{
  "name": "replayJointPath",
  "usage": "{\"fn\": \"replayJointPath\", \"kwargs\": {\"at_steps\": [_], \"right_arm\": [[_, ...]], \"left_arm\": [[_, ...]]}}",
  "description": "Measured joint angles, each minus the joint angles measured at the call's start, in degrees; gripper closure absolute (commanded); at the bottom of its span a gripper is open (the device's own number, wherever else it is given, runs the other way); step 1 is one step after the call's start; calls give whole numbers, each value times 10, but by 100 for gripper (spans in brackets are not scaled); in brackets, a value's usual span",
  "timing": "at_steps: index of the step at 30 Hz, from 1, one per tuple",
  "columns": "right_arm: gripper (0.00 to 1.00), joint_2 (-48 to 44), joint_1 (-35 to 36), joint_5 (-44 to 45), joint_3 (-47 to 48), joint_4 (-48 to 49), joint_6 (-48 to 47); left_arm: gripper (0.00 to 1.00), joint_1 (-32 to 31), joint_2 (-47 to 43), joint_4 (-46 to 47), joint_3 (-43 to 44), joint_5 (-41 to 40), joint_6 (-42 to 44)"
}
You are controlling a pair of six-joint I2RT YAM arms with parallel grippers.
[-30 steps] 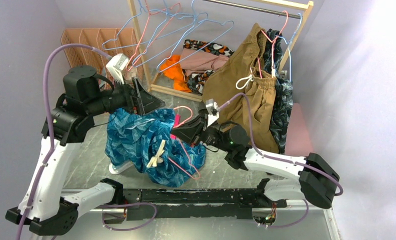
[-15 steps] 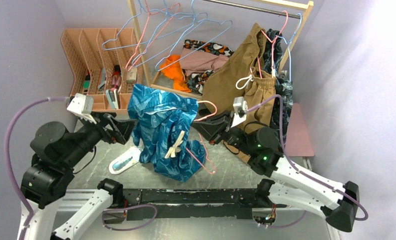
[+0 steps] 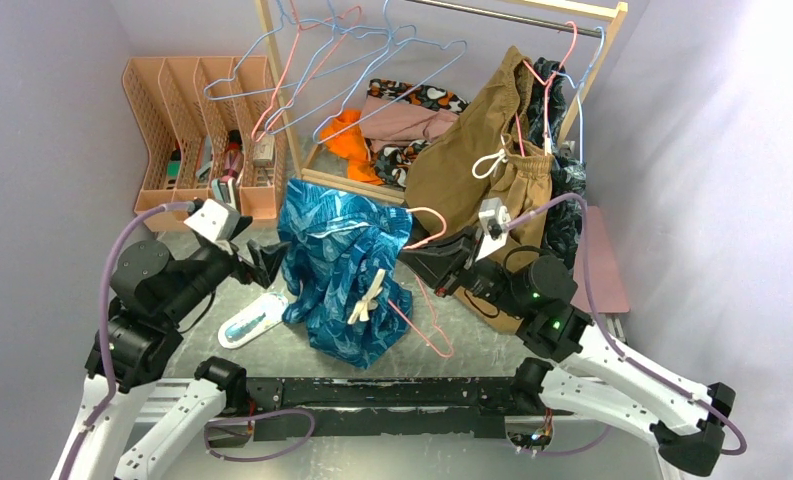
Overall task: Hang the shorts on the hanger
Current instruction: Hang the shorts on the hanger.
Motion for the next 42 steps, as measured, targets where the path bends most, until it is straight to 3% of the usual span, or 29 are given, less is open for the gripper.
{"fn": "replayJointPath", "kwargs": {"at_steps": [6, 14, 20, 23, 24, 33, 42], "right_arm": [[100, -18, 0, 2, 0, -14, 2], [100, -24, 0, -1, 1, -17, 12], [100, -32, 0, -5, 2, -26, 14], [100, -33, 0, -9, 5, -36, 14], [100, -33, 0, -10, 7, -39, 14], [100, -43, 0, -24, 42, -94, -4], [100, -53, 0, -43, 113, -192, -52]], "left_arm": [[35, 0, 5, 33, -18, 24, 35], [37, 0, 43, 48, -25, 23, 54], [62, 0, 53, 55, -32, 17, 58], [90, 0, 66, 54, -32, 12, 60], [93, 0, 69, 55, -32, 12, 61], [93, 0, 64, 66, -21, 10, 59], [93, 0, 52, 88, 63, -17, 59]]}}
